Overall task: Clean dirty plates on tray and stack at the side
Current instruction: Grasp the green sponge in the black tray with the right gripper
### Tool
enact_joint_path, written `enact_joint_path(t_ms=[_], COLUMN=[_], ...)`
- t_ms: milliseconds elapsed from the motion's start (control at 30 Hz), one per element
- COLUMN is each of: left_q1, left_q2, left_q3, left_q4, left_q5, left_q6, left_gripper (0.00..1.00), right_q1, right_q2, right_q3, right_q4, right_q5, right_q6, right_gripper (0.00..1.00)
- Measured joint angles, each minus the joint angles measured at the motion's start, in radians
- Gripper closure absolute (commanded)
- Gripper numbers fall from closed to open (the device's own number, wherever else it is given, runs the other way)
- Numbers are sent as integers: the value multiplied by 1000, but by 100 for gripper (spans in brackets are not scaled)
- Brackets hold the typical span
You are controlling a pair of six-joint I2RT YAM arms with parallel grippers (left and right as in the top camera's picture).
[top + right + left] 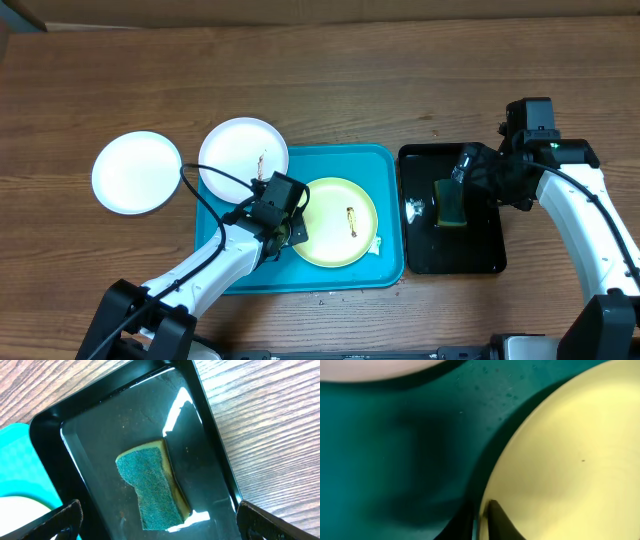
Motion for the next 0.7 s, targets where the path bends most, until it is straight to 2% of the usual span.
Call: enact_joint_path(t_ms=[33,100,167,300,367,433,533,700], left_q1=[0,0,0,0,0,0,0,0], left_q2=[0,0,0,0,1,1,1,1], left_q3=[0,-2,-2,-2,-2,-2,-2,-2], left_q4=[-2,-3,-2,-3,-3,-3,-3,-2], left_q5=[-2,-3,-3,-2,1,2,2,6], left_q6=[-7,-17,-20,-31,-32,-39,-59,-87], left_gripper=[70,68,85,89,89,91,93,92], right_q1=[0,0,0,0,0,6,26,114], right_q2=[0,0,0,0,0,0,0,0], right_q3=[0,0,0,0,0,0,-2,-35], right_q4=[0,0,0,-7,-32,-67,-118,-113], right_q5=[0,0,0,-8,-16,-25,-25,27], right_q6=[0,0,-1,-1,-9,-34,-43,-56], right_gripper=[0,0,0,0,11,27,32,28])
